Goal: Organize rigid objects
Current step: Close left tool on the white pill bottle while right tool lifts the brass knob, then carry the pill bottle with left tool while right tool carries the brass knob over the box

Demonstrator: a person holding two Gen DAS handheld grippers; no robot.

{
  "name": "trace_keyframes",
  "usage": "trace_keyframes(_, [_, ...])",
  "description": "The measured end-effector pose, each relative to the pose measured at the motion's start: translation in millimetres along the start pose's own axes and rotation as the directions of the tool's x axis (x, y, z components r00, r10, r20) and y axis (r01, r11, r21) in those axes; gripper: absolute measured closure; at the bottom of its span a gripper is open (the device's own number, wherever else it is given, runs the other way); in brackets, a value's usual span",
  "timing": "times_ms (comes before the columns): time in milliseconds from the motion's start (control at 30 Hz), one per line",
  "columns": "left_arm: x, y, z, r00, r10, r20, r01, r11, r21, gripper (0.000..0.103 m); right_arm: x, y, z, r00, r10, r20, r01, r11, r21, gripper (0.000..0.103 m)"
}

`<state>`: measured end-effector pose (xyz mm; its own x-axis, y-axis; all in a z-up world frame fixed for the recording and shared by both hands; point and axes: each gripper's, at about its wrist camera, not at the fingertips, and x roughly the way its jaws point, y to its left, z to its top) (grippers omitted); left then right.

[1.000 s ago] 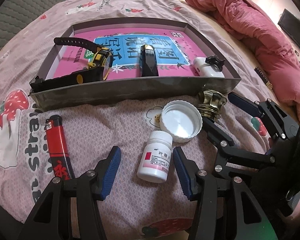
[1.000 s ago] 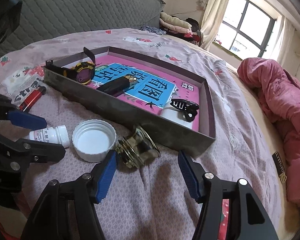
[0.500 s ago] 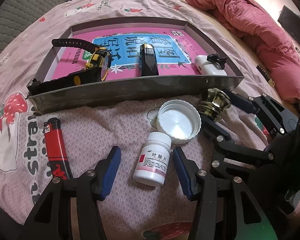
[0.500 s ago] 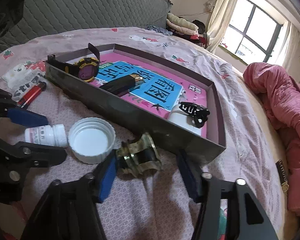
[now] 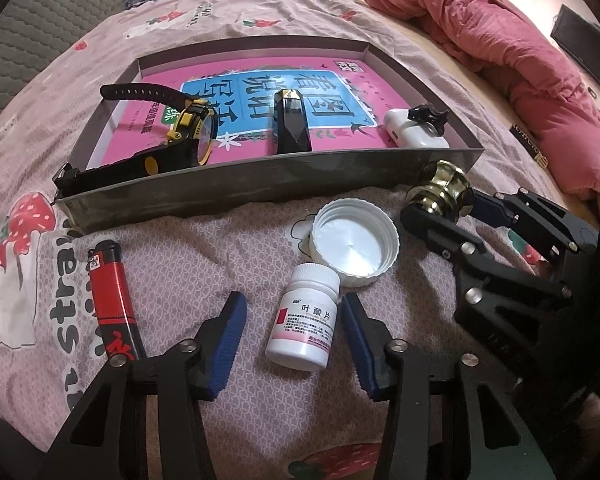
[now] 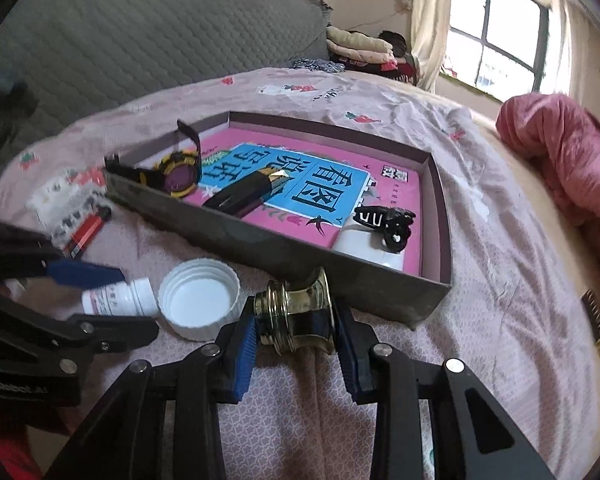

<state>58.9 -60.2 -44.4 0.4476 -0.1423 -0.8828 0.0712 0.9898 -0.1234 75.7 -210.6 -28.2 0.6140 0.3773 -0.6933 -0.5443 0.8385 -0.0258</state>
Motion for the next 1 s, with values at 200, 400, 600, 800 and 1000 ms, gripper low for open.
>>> trace_keyframes(200, [-1.7, 1.9, -0.6, 1.000, -0.013, -0.003, 0.013, 1.000, -0.003, 0.068, -5.5, -14.0, 1.2, 0.999, 0.051, 0.017, -0.053, 0.994, 0.094, 0.067])
trace_keyframes(400, [-5.7, 2.8, -2.7, 1.000, -0.022, 0.002, 0.022, 1.000, -0.001, 0.076, -9.5, -24.6, 1.3, 0.995, 0.091, 0.036, -0.096, 0.982, 0.163, 0.067])
trace_keyframes(600, [-14.6, 5.1, -2.4, 0.999, -0.029, 0.028, 0.029, 0.999, -0.014, 0.076, -18.4, -27.3, 2.6, 0.994, 0.091, 0.066, -0.101, 0.979, 0.178, 0.068])
trace_keyframes(800, [-25.1, 6.5, 0.4, 0.998, -0.030, 0.063, 0.031, 0.999, -0.016, 0.076, -26.0, -26.1, 4.6, 0.993, 0.084, 0.085, -0.097, 0.981, 0.170, 0.068])
trace_keyframes(1000, [-38.5, 8.4, 5.9, 0.993, -0.027, 0.116, 0.029, 0.999, -0.020, 0.076, -40.0, -24.6, 7.8, 0.988, 0.068, 0.136, -0.092, 0.980, 0.175, 0.067])
